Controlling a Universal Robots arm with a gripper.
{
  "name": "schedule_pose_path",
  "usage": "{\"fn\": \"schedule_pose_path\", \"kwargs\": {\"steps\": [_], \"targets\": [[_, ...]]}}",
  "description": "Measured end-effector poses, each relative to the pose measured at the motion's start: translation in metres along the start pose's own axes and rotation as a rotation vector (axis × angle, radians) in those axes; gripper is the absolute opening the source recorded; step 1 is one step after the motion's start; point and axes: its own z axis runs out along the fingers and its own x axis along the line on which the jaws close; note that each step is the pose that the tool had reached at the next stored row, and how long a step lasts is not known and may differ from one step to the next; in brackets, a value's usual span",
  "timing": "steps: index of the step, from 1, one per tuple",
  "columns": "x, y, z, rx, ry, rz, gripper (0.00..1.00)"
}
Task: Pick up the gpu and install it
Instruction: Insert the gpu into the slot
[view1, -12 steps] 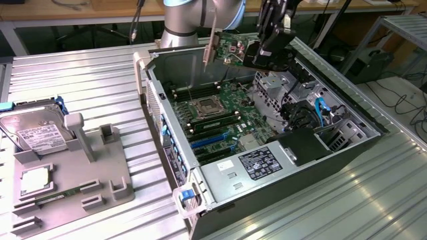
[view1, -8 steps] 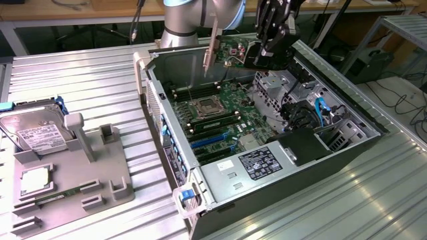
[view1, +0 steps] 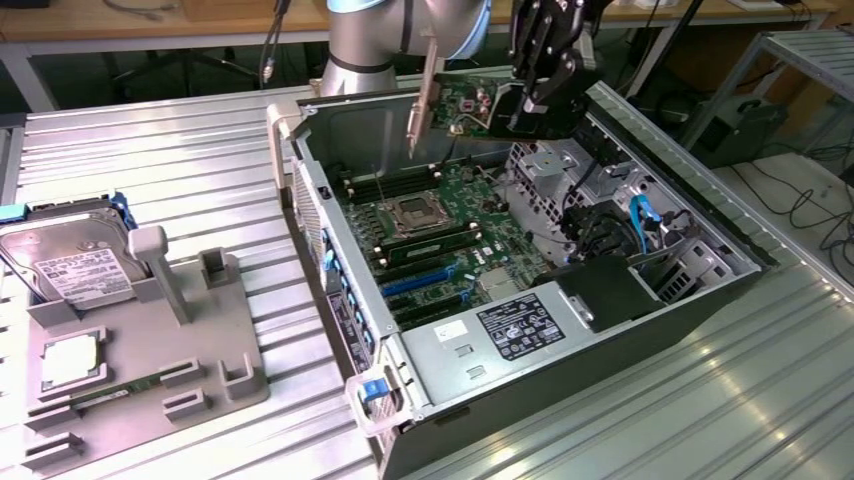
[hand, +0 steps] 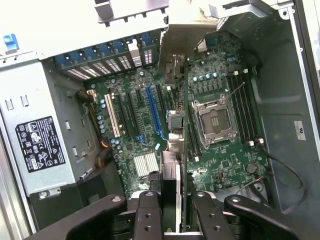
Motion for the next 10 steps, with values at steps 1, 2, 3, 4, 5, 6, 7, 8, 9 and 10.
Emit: {"fn": "schedule_pose_path", "kwargs": {"steps": [1,2,3,4,5,6,7,8,9,10], "targets": [[0.0000,0.0000,0.0000,-0.0001,0.0002,-0.007,0.27],[0.0000,0.0000,0.0000,-0.0002,0.0005,-0.014,0.27],[0.0000,0.0000,0.0000,-0.0004,0.0008,-0.020,0.27],[0.0000,0.0000,0.0000,-0.0006,0.0012,-0.032,0.27],[0.0000,0.0000,0.0000,-0.0007,0.0014,-0.039,0.27],[0.0000,0.0000,0.0000,-0.0008,0.0016,-0.046,0.27],[0.0000,0.0000,0.0000,-0.0009,0.0018,-0.053,0.27],[0.0000,0.0000,0.0000,-0.0011,0.0021,-0.060,0.27],[0.0000,0.0000,0.0000,-0.0012,0.0024,-0.070,0.27],[0.0000,0.0000,0.0000,-0.0014,0.0027,-0.079,0.27]]}}
